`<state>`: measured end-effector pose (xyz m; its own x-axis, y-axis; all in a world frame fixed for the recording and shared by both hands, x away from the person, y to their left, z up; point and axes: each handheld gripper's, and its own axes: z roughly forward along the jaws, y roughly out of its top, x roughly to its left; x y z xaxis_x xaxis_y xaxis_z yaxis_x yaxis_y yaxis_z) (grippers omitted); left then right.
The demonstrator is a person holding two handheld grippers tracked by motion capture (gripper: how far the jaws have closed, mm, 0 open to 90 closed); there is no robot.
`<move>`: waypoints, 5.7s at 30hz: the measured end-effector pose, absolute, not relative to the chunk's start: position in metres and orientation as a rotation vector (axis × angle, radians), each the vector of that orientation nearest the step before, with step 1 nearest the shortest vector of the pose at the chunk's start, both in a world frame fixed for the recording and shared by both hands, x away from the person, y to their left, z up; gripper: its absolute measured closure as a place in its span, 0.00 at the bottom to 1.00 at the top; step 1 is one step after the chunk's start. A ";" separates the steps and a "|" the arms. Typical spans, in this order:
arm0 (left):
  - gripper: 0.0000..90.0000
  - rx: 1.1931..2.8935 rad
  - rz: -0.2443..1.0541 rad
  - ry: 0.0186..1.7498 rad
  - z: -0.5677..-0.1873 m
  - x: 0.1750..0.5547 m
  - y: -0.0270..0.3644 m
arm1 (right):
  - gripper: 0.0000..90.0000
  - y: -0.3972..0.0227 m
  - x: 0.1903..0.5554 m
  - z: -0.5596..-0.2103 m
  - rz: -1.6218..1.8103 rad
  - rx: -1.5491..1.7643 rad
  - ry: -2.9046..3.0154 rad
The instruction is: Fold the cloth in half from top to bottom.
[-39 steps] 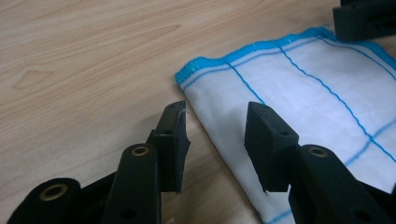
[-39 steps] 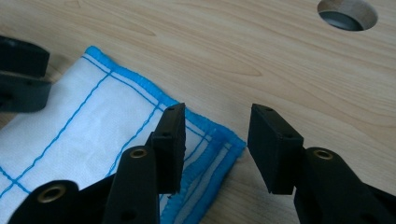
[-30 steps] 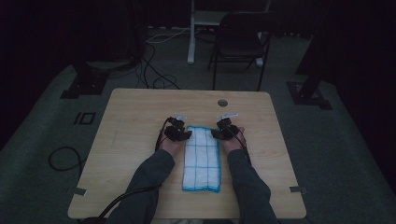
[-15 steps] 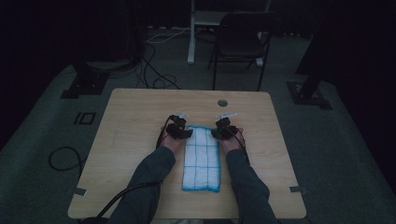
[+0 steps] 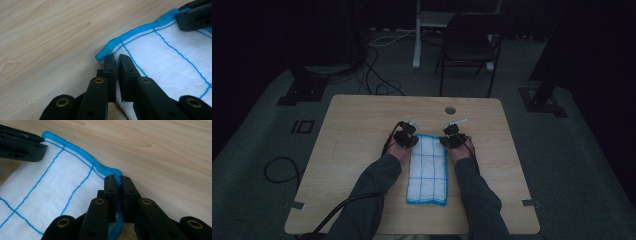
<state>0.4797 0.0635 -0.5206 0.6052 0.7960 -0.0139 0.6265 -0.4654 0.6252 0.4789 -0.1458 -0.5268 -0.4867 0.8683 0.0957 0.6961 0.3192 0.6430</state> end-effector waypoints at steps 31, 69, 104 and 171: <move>0.96 2.092 0.365 1.074 -0.481 0.469 0.078 | 0.95 -0.151 0.465 -0.488 1.055 1.277 2.243; 0.95 1.976 0.284 1.007 -0.462 0.425 0.099 | 0.95 -0.152 0.412 -0.463 1.162 1.122 2.202; 0.95 1.942 0.238 0.914 -0.465 0.369 0.109 | 0.95 -0.161 0.356 -0.466 1.239 1.080 2.198; 0.82 1.931 0.173 0.970 -0.501 0.322 0.123 | 0.95 -0.160 0.305 -0.502 1.264 1.100 2.245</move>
